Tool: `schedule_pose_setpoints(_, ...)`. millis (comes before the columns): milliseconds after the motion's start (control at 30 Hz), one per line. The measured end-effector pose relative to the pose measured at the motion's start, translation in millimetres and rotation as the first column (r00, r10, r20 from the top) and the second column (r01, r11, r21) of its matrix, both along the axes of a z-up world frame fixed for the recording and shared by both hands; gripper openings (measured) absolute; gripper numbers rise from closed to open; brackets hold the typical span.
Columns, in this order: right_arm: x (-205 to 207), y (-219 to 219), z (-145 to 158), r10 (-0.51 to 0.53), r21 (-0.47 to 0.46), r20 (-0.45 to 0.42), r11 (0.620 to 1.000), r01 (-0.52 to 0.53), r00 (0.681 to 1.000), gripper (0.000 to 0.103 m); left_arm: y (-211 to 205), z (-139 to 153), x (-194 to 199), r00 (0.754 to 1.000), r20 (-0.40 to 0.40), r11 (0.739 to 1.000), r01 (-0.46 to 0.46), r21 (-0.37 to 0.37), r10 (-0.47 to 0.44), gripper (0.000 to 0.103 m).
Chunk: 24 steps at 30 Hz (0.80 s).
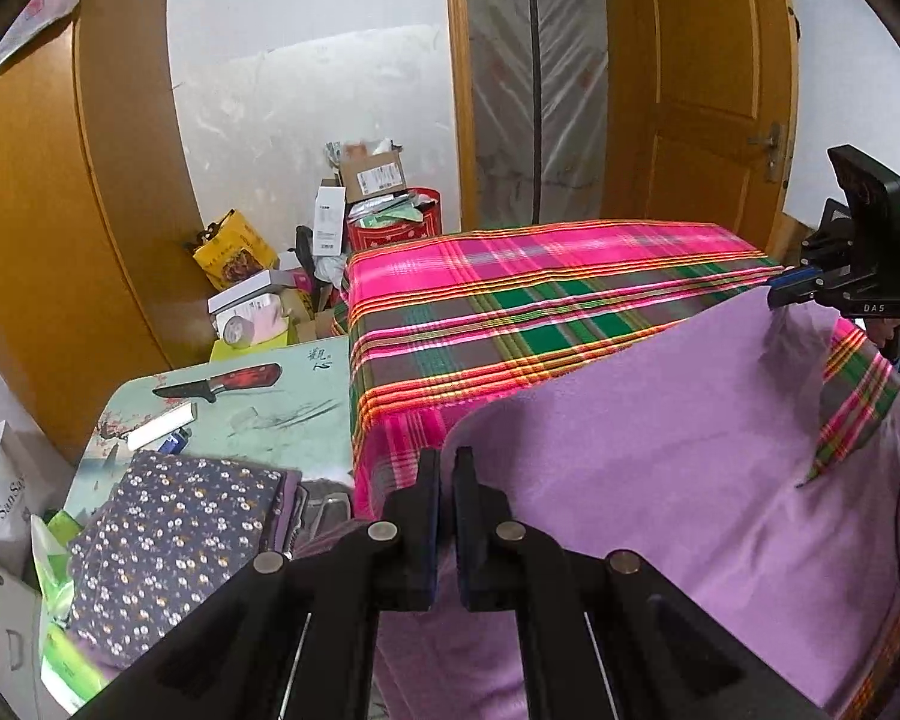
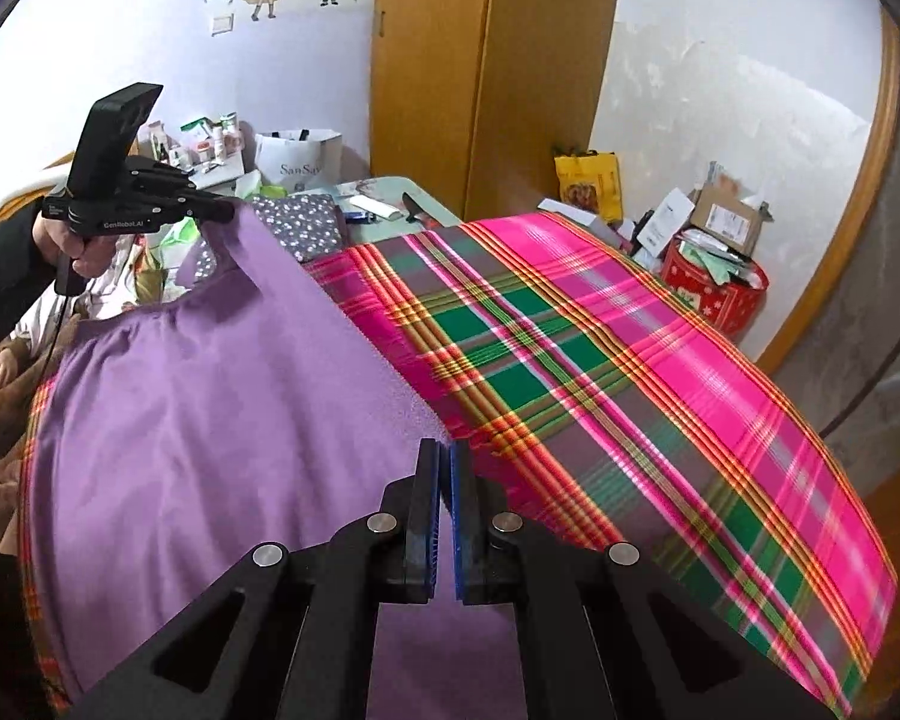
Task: Fold clothes
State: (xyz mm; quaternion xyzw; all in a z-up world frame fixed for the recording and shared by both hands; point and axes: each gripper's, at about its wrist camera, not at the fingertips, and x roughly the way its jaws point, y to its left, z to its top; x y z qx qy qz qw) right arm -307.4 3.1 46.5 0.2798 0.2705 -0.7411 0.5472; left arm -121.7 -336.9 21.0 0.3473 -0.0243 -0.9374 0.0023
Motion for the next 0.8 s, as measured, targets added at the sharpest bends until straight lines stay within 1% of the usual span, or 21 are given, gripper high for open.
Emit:
schedule_pose_setpoints(200, 33, 22, 11, 0.001, -0.022, -0.018, 1.000, -0.001, 1.000, 0.003, 14, 9, 33, 0.999, -0.031, 1.000, 0.013, 0.001, -0.013, 0.004)
schedule_pose_setpoints(367, 61, 40, 14, 0.004, -0.034, -0.020, 0.999, -0.005, 1.000, 0.003, 25, 8, 64, 0.998, -0.055, 1.000, 0.012, 0.020, -0.011, 0.004)
schedule_pose_setpoints(600, 103, 64, 9, 0.013, -0.062, 0.010, 0.998, -0.012, 1.000, 0.003, 39, 6, 108, 0.996, -0.086, 0.999, 0.008, 0.050, -0.004, 0.004)
schedule_pose_setpoints(800, 135, 79, -5, 0.012, -0.055, 0.043, 0.998, -0.010, 0.999, 0.003, 50, -1, 137, 0.995, -0.103, 0.996, -0.007, 0.090, 0.017, 0.004)
